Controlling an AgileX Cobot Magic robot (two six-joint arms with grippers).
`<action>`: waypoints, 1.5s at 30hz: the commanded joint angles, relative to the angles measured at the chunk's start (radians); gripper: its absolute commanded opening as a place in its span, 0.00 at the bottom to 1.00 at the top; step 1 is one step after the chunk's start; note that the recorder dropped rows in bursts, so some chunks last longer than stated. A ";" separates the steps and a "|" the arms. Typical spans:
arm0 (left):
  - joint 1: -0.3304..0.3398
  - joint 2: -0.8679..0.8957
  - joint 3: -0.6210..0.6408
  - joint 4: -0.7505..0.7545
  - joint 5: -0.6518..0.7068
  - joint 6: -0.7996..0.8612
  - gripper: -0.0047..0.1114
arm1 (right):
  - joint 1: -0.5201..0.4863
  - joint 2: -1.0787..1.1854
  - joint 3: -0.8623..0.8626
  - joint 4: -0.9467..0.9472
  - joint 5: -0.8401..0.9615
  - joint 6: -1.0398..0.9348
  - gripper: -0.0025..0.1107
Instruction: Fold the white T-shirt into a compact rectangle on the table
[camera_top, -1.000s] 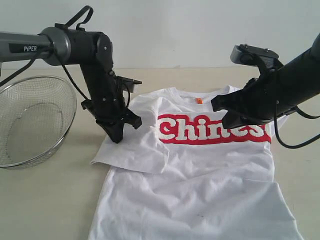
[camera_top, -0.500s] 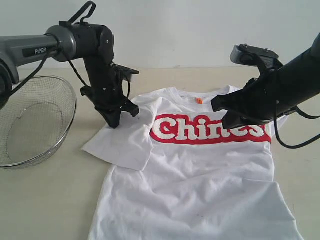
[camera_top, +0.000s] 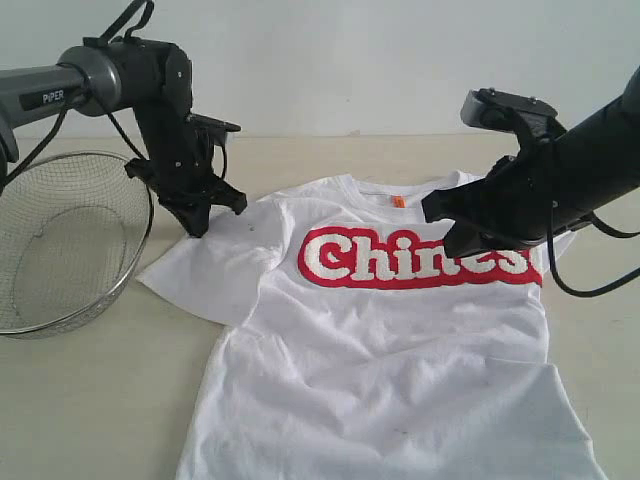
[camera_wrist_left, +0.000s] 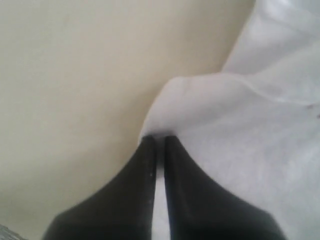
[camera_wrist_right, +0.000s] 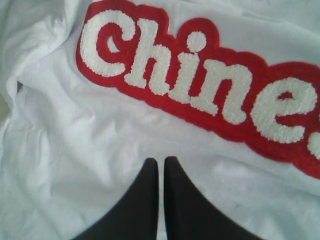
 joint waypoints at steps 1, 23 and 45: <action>0.005 0.005 -0.088 0.007 -0.041 -0.033 0.08 | 0.003 -0.004 -0.003 0.006 0.005 -0.007 0.02; -0.007 -0.331 -0.017 -0.623 0.027 0.177 0.08 | -0.283 0.202 -0.318 -0.044 0.123 0.156 0.02; -0.331 -0.606 0.810 -0.661 -0.275 0.361 0.08 | -0.339 0.513 -0.350 -0.144 0.065 0.193 0.02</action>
